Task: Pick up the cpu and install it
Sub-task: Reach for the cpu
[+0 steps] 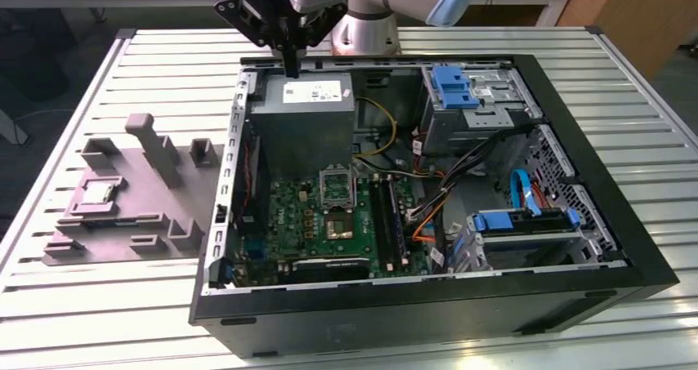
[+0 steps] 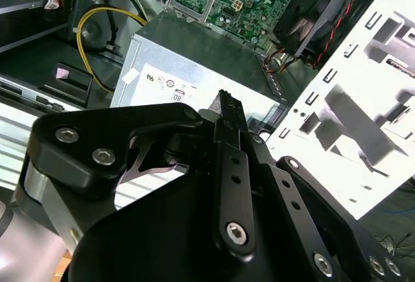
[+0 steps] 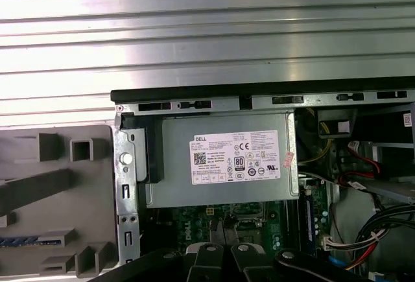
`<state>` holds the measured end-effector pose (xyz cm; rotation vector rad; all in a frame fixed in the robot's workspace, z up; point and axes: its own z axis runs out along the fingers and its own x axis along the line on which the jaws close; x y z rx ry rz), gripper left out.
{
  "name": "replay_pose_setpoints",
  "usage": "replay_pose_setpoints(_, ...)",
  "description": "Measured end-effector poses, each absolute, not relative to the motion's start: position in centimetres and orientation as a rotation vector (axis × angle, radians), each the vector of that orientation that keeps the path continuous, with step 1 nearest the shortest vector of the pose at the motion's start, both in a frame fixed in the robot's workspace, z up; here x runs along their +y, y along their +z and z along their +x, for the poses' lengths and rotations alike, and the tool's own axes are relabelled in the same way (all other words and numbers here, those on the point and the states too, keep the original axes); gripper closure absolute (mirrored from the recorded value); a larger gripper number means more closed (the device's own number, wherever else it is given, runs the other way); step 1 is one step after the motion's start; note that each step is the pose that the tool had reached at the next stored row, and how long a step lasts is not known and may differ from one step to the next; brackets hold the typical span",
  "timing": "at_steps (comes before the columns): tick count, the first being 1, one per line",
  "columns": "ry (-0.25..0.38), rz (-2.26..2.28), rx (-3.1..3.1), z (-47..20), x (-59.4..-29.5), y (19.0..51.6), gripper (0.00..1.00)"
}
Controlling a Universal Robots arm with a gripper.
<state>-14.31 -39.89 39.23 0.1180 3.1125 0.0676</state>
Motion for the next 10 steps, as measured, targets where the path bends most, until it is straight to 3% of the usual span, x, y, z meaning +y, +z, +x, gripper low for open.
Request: replay_pose_setpoints(10,0.068,0.118,3.112,-14.95,-39.89,39.18,0.89)
